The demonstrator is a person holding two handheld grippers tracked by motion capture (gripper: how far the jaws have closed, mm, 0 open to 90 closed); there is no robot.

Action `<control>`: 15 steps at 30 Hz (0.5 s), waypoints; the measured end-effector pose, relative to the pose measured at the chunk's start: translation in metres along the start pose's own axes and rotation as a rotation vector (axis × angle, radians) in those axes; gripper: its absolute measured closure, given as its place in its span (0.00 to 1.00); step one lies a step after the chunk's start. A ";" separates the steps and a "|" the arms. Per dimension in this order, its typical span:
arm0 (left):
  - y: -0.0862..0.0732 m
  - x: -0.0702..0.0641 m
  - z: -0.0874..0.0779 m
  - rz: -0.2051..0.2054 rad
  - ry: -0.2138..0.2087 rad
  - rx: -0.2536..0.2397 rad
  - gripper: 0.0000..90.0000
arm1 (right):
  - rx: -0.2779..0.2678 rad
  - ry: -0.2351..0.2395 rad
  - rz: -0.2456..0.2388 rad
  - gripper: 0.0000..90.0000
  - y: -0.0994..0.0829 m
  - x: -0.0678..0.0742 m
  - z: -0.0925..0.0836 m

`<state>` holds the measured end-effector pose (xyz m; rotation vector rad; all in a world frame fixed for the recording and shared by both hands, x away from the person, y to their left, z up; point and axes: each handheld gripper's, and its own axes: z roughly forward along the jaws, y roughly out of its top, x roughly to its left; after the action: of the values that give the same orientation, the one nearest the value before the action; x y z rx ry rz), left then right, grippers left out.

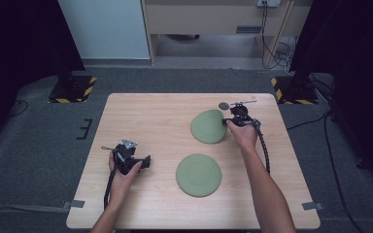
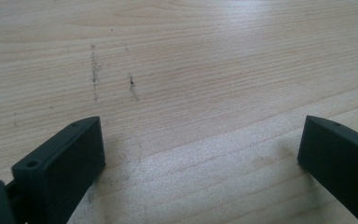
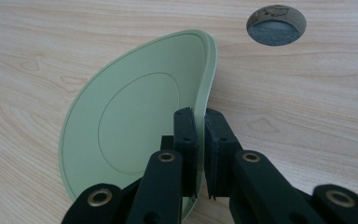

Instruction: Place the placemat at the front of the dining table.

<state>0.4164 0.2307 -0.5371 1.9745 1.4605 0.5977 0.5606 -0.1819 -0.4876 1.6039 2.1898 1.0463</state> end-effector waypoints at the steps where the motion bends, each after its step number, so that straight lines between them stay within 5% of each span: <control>1: 0.000 0.000 0.000 0.000 0.000 0.000 0.00 | 0.000 0.000 -0.001 0.95 0.000 0.000 0.000; 15: 0.000 0.000 0.000 0.000 0.000 0.000 0.00 | 0.007 -0.004 0.034 0.92 -0.007 -0.009 0.008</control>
<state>0.4164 0.2307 -0.5370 1.9747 1.4604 0.5979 0.5634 -0.1873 -0.5001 1.6503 2.1737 1.0444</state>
